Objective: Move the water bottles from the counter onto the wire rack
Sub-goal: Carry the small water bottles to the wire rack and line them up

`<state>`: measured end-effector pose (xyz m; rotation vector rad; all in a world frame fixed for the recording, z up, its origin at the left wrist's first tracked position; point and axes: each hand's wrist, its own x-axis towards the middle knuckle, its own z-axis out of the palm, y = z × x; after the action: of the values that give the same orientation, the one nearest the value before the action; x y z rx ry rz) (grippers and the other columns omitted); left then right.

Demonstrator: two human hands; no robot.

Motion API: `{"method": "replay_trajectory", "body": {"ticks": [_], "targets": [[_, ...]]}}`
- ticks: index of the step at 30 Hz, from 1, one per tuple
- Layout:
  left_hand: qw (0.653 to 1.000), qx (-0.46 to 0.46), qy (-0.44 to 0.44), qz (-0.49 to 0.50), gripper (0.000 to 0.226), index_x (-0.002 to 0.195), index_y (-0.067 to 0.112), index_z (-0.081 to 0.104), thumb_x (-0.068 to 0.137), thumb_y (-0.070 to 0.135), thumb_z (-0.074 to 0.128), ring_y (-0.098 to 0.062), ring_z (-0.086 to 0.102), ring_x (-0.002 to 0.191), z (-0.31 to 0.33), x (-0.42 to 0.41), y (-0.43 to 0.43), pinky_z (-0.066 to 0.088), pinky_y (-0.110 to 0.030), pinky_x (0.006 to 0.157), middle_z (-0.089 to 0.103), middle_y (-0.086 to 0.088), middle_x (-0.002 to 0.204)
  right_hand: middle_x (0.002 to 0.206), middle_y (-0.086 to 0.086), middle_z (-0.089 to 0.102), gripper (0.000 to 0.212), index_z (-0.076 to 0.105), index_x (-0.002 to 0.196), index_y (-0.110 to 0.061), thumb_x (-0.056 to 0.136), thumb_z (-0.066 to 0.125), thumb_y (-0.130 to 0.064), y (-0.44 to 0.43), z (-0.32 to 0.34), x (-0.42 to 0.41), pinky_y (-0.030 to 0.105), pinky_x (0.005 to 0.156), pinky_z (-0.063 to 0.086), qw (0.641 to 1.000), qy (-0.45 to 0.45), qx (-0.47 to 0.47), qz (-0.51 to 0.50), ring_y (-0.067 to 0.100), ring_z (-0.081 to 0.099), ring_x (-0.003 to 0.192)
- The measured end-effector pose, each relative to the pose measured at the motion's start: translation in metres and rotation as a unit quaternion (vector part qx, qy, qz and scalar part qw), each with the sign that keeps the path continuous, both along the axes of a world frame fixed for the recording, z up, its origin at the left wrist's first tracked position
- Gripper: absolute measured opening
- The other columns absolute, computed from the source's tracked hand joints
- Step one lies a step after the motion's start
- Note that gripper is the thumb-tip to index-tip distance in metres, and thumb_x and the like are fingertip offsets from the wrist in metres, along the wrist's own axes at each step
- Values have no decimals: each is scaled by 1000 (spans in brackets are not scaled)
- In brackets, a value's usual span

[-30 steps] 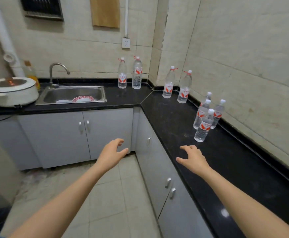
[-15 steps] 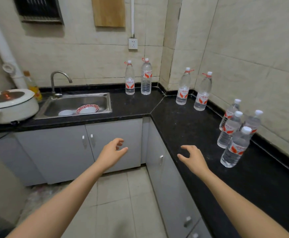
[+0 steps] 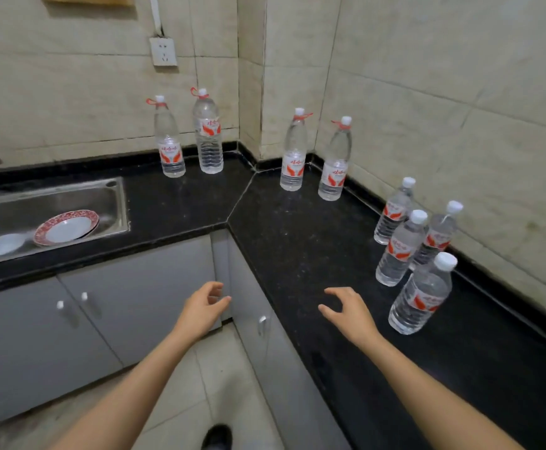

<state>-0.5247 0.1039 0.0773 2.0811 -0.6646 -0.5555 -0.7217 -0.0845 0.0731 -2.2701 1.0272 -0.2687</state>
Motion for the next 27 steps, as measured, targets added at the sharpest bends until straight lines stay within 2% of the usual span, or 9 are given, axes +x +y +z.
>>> {"method": "replay_trajectory", "body": {"ticks": [4, 8, 12, 16, 19, 22, 25, 27], "targets": [[998, -8, 13, -68, 34, 121, 8, 53, 90, 18, 58, -18, 53, 103, -13, 29, -75, 40, -26, 87, 57, -8, 113, 124, 5, 55, 43, 53, 126, -13, 86, 63, -26, -38, -5, 7, 23, 95, 36, 998, 4, 11, -56, 18, 50, 118], [989, -9, 32, -143, 34, 122, 9, 53, 89, 19, 58, -16, 52, 98, -19, 55, -154, 42, -25, 82, 54, -3, 106, 96, 0, 61, 41, 55, 123, -14, 84, 65, -22, -65, -8, 19, 23, 82, 42, 991, 5, 61, -121, 13, 56, 84], [972, 9, 58, -226, 34, 121, 10, 54, 88, 19, 60, -15, 54, 96, -31, 74, -217, 39, -23, 82, 56, -2, 105, 88, -2, 62, 36, 56, 118, -18, 84, 66, -24, -81, -15, 27, 23, 78, 44, 979, 30, 96, -177, 11, 57, 77], [949, 34, 93, -298, 33, 120, 9, 54, 89, 17, 59, -15, 53, 95, -53, 72, -264, 39, -24, 82, 57, -7, 109, 71, -10, 58, 30, 60, 110, -15, 82, 68, -18, -81, -36, 14, 10, 67, 40, 958, 37, 133, -253, -4, 56, 62], [925, 67, 117, -354, 34, 121, 10, 52, 90, 19, 58, -16, 53, 96, -71, 53, -286, 39, -24, 81, 56, -5, 108, 65, -12, 58, 21, 61, 99, -18, 80, 70, -14, -71, -49, -18, 8, 66, 40, 930, 48, 157, -328, -15, 55, 62], [904, 76, 141, -396, 34, 121, 9, 53, 88, 18, 60, -16, 54, 95, -80, 26, -304, 41, -24, 83, 58, -9, 112, 67, -12, 61, 21, 64, 99, -10, 79, 70, -12, -66, -53, -53, 7, 65, 41, 891, 40, 162, -422, -7, 57, 60], [894, 72, 145, -418, 37, 123, 9, 52, 87, 15, 61, -16, 53, 94, -81, 2, -323, 42, -25, 86, 58, -11, 115, 79, 1, 62, 36, 61, 111, -6, 77, 72, -12, -72, -50, -77, 11, 65, 41, 852, -4, 139, -504, 13, 58, 75], [889, 69, 146, -429, 42, 126, 10, 50, 86, 15, 63, -17, 53, 97, -79, -12, -335, 43, -26, 86, 57, -11, 118, 91, 6, 59, 52, 54, 121, -10, 74, 75, -10, -78, -46, -85, 17, 74, 42, 842, -45, 143, -519, 16, 57, 82]]}}
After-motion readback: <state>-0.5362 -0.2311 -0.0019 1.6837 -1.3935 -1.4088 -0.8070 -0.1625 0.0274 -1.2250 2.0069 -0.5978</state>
